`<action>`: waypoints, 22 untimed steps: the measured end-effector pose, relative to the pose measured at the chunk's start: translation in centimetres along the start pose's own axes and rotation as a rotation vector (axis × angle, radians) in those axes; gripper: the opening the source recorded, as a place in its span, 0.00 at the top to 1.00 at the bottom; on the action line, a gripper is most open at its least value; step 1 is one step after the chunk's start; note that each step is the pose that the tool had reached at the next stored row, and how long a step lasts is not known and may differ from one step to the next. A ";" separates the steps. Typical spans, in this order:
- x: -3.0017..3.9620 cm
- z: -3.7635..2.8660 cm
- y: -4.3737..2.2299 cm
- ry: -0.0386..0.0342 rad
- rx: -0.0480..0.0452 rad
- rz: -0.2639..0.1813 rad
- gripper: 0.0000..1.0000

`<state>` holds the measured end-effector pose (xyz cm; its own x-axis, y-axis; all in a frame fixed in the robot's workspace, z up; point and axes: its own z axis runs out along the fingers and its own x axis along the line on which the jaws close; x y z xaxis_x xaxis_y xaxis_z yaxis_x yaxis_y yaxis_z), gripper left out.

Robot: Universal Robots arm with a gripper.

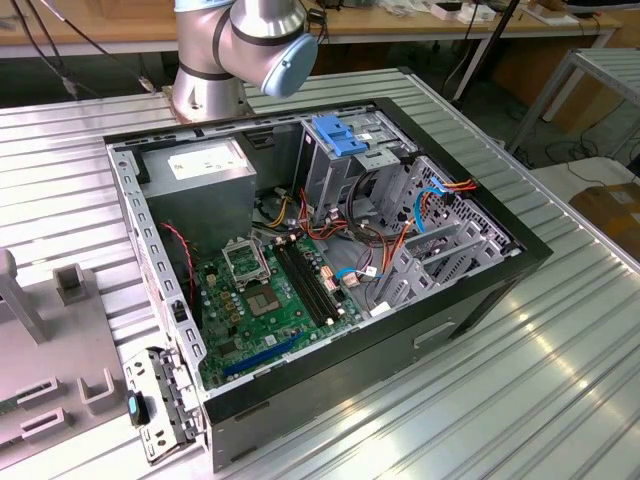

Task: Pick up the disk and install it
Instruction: 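Pick up the disk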

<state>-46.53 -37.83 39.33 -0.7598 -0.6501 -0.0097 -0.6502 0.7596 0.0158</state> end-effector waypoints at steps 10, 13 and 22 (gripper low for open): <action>0.00 0.00 0.00 0.0235 0.0183 -0.314 0.89; 0.00 0.00 0.00 0.0282 0.0221 -0.370 0.89; 0.00 0.01 0.00 0.0474 0.0375 -0.609 0.89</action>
<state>-46.53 -37.83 39.32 -0.2510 -0.9672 0.0386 -0.9680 0.2506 -0.0138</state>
